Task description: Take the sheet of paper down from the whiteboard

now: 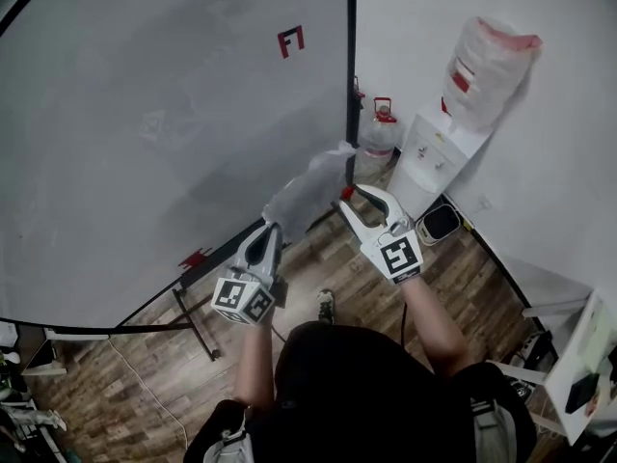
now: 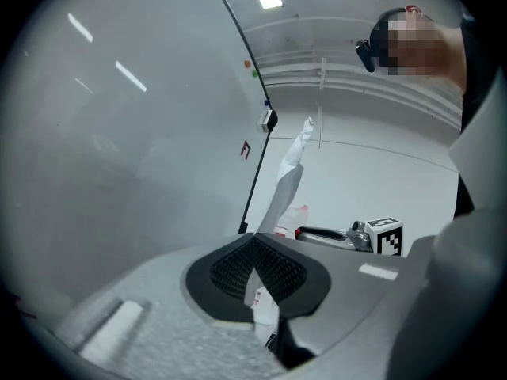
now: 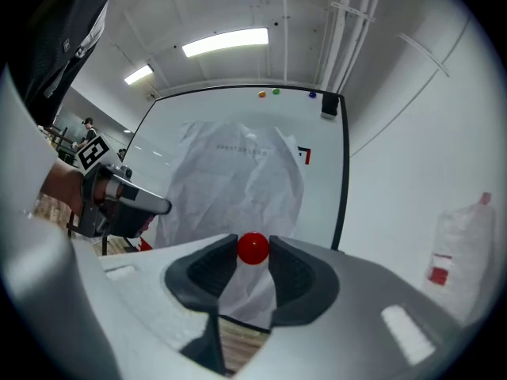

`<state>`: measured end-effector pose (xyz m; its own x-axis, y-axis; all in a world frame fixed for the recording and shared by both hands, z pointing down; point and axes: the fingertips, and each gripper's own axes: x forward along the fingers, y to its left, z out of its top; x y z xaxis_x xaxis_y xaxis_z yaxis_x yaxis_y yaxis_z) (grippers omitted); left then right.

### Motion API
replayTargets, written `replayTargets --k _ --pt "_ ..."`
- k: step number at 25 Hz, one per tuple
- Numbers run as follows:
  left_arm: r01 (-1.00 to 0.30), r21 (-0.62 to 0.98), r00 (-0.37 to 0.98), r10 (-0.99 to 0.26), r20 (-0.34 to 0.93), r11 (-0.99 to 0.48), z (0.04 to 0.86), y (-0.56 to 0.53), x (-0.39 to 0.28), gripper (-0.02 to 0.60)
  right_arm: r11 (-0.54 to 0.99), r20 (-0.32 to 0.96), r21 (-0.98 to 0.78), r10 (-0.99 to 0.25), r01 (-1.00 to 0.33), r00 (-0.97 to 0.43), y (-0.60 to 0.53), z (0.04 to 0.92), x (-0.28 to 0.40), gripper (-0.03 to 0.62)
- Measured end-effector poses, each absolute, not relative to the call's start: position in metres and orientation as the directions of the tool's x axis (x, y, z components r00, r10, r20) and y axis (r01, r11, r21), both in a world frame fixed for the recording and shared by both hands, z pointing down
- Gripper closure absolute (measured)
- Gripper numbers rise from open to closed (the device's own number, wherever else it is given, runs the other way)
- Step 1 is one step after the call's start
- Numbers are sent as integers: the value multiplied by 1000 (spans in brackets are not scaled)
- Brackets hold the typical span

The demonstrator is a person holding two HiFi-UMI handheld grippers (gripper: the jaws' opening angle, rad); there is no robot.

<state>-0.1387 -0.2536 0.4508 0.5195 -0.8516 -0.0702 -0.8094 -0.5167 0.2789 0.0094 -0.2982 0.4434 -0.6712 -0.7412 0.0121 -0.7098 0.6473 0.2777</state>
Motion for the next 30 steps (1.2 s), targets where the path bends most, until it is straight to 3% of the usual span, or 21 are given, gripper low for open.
replayTargets --k 15,30 --pt "-839 303 457 -887 -61 -453 454 -89 -91 572 683 75 251 -720 -686 -690 -133 483 77 464" --pt "-854 305 428 -903 -49 -421 460 -67 -80 572 677 135 187 -735 -712 -664 -93 519 113 464"
